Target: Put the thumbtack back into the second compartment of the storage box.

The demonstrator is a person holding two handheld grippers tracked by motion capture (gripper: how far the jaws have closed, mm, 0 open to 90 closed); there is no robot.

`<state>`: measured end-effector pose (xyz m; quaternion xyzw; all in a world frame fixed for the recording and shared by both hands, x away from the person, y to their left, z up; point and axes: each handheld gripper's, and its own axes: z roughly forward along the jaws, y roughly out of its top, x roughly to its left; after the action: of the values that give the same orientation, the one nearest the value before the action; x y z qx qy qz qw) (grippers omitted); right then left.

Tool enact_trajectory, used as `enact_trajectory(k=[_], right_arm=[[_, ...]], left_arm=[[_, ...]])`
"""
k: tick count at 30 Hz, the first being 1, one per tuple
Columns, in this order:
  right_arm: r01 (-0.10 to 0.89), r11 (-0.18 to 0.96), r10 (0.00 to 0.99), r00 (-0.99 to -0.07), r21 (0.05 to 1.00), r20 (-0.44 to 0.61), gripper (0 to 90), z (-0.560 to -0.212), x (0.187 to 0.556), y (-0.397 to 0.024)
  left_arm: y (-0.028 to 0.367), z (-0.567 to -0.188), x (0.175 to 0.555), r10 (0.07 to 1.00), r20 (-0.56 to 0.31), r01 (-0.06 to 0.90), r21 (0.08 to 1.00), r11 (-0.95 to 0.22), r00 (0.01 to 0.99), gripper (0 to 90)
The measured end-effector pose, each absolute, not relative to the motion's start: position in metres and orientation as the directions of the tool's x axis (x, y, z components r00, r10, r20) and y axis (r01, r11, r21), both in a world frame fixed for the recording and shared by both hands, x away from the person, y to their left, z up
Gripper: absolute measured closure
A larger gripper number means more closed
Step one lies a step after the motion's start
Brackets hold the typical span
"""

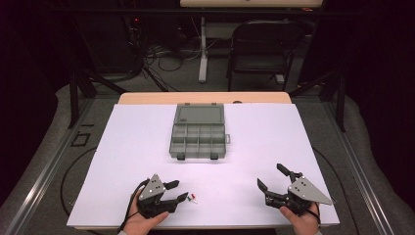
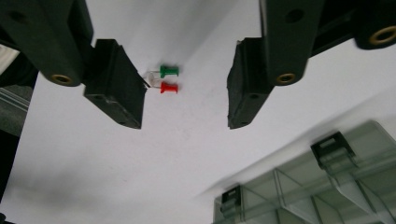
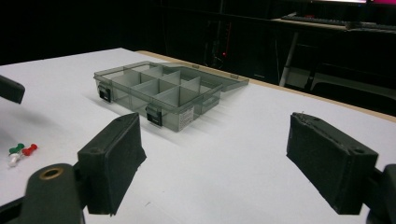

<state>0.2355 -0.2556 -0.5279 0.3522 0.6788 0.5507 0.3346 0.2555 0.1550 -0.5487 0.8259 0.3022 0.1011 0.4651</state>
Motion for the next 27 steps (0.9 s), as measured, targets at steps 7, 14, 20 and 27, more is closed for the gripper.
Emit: enact_trajectory(k=[7,14,20,27], right_arm=[[0.11,0.151,0.844,-0.531,0.982,-0.071,18.1,-0.528,0.235,-0.255],[0.113,0.145,0.845,-0.53,0.983,-0.064,18.1,-0.528,0.235,-0.256],[0.114,0.146,0.845,-0.531,0.983,-0.064,18.1,-0.528,0.235,-0.256],[0.12,0.147,0.845,-0.531,0.982,-0.062,18.2,-0.528,0.235,-0.257]], left_arm=[[0.141,-0.555,0.255,0.592,-0.109,0.429,0.793,-0.433,0.799,56.4],[0.13,-0.561,0.254,0.602,-0.115,0.464,0.755,-0.464,0.79,60.2],[0.13,-0.563,0.258,0.606,-0.125,0.469,0.758,-0.453,0.786,56.8],[0.127,-0.565,0.258,0.614,-0.135,0.488,0.745,-0.455,0.778,59.9]])
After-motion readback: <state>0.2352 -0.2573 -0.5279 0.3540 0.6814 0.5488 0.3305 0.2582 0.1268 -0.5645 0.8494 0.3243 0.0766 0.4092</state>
